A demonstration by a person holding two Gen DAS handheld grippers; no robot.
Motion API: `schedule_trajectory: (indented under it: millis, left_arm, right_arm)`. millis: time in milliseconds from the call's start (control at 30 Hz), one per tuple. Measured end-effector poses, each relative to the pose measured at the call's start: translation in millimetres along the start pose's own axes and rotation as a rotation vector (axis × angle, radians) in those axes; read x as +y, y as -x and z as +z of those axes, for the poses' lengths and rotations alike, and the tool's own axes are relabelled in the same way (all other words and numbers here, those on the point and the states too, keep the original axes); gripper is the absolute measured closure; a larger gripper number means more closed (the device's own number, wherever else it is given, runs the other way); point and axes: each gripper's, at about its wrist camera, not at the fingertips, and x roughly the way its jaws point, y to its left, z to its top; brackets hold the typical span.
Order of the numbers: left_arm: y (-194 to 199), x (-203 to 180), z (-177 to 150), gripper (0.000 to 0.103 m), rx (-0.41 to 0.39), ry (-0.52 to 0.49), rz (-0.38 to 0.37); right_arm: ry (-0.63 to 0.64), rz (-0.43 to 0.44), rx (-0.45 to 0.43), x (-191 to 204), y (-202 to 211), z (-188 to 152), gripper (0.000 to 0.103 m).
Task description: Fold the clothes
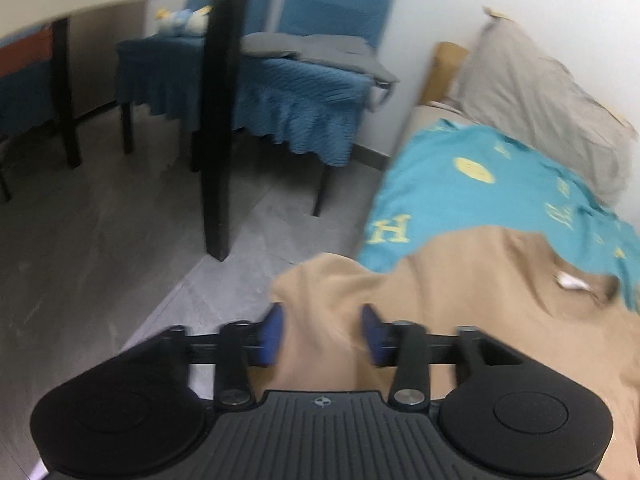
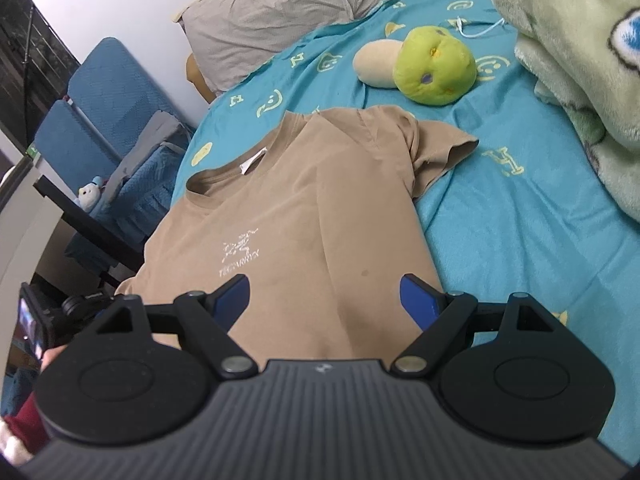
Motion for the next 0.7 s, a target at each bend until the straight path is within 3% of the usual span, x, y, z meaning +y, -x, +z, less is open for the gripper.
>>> schedule_trajectory:
  millis: [67,200,267,467,700]
  left_arm:
    - [24.9,-7.4,-3.1,0.024,-0.018,-0.056,-0.013]
    - [94.7,-26.1,-22.4,0.012,-0.077,-0.143,-0.079]
    - [131.4,-38.5,-36.7,0.001,-0.102,-0.175,-0.109]
    - [216.4,-64.5,-90.0,0.0,-0.147,-0.197,-0.204]
    - [252.6,-76.1,-155.6,0.0,-0.212,-0.231,-0.263]
  right_arm:
    - [0.009,0.001,-0.011,1.1,2.1,1.3,0.019]
    - [0.048,-0.005,-0.046,6.1,10.8,1.2,0.019]
    - [0.075,-0.019,-0.066,7.7,16.2,-0.5,0.019]
    - [0.139,-0.044,-0.117,8.7,33.7,-8.2,0.019]
    - [0.185,-0.031,-0.193,12.8,50.3,-22.0,0.019]
